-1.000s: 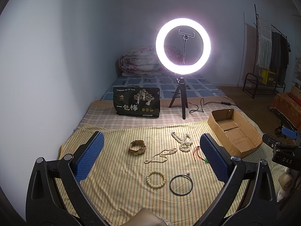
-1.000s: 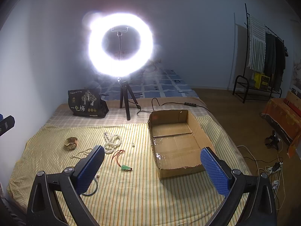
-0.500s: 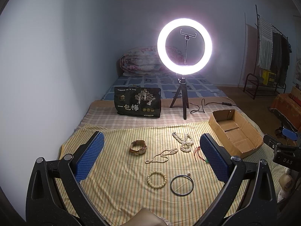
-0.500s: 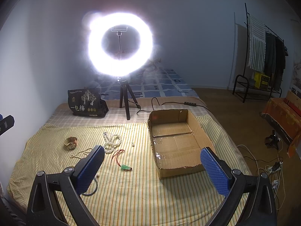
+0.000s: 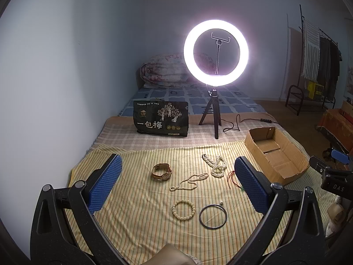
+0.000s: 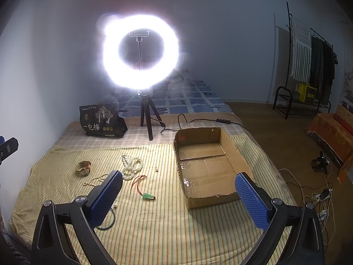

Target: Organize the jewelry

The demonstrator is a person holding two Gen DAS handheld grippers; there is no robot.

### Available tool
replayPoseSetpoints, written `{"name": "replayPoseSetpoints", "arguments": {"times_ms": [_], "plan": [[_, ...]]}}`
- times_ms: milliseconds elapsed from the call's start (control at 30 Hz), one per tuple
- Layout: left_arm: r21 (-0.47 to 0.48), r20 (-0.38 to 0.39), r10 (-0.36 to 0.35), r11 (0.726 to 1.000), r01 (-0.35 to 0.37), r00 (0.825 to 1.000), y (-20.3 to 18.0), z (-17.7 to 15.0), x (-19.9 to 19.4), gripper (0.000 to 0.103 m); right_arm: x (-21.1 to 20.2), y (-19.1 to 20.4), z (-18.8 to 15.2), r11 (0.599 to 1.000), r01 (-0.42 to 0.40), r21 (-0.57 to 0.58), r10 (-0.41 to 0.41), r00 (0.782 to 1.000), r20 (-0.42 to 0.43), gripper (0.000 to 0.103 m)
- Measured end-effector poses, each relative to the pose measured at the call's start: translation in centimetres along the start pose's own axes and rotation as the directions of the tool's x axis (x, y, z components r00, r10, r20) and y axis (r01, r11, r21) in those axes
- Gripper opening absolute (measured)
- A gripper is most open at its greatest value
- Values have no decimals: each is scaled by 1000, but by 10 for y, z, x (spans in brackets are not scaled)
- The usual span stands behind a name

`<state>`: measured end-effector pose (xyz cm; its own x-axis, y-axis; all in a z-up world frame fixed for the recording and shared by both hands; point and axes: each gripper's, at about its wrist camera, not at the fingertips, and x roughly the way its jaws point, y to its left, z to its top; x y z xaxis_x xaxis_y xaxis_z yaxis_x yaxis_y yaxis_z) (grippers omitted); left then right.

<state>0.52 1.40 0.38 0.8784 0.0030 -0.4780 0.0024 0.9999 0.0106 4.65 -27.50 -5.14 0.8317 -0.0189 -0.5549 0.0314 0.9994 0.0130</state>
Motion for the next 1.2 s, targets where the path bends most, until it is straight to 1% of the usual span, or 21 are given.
{"name": "replayPoseSetpoints", "arguments": {"times_ms": [233, 433, 567, 633, 700, 767, 833, 867, 933, 1000, 1033, 1067, 1100, 1133, 1167, 1200], "plan": [[-4, -20, 10, 1000, -10, 1000, 2, -5, 7, 103, 5, 0, -1, 1000, 1, 4, -1, 1000, -16, 103], [-14, -42, 29, 999, -29, 999, 5, -5, 17, 103, 15, 6, -3, 1000, 6, -23, -6, 999, -32, 103], [-25, -86, 38, 999, -40, 996, 15, -5, 33, 103, 28, 13, -4, 998, -33, -46, 30, 998, -63, 103], [-24, -106, 54, 998, -57, 993, 20, -6, 41, 103, 32, 18, -7, 996, -55, -68, 51, 997, -60, 103], [-17, -130, 74, 997, -76, 989, 25, -7, 51, 103, 39, 24, -11, 991, -95, -95, 89, 994, -65, 103], [-11, -161, 79, 997, -82, 984, 31, -9, 63, 103, 48, 29, -15, 985, -123, -120, 112, 989, -98, 103], [-8, -195, 73, 997, -77, 978, 34, -13, 74, 102, 56, 34, -20, 982, -129, -140, 111, 985, -131, 103], [-8, -206, 68, 997, -71, 976, 36, -14, 78, 98, 60, 37, -22, 980, -132, -148, 110, 983, -144, 103], [-15, -232, 54, 998, -59, 971, 40, -17, 86, 94, 68, 43, -26, 975, -147, -169, 115, 976, -186, 103], [-26, -256, 34, 999, -42, 966, 43, -20, 93, 87, 77, 49, -28, 968, -150, -200, 104, 969, -222, 102], [-31, -267, 22, 999, -31, 963, 45, -20, 96, 81, 80, 53, -29, 966, -150, -211, 99, 967, -234, 102], [-37, -285, 6, 999, -18, 958, 46, -22, 100, 78, 83, 55, -30, 964, -157, -216, 103, 965, -243, 100], [-49, -309, -12, 999, -3, 951, 48, -24, 104, 78, 86, 57, -32, 961, -169, -219, 111, 961, -255, 97], [-62, -337, -31, 998, 10, 941, 49, -27, 108, 75, 91, 61, -33, 957, -191, -219, 127, 952, -279, 95], [-71, -364, -45, 997, 20, 930, 49, -32, 113, 69, 95, 63, -36, 955, -208, -213, 140, 945, -296, 91], [-78, -402, -63, 996, 34, 914, 49, -39, 120, 66, 99, 65, -38, 953, -225, -203, 154, 936, -317, 86]]}}
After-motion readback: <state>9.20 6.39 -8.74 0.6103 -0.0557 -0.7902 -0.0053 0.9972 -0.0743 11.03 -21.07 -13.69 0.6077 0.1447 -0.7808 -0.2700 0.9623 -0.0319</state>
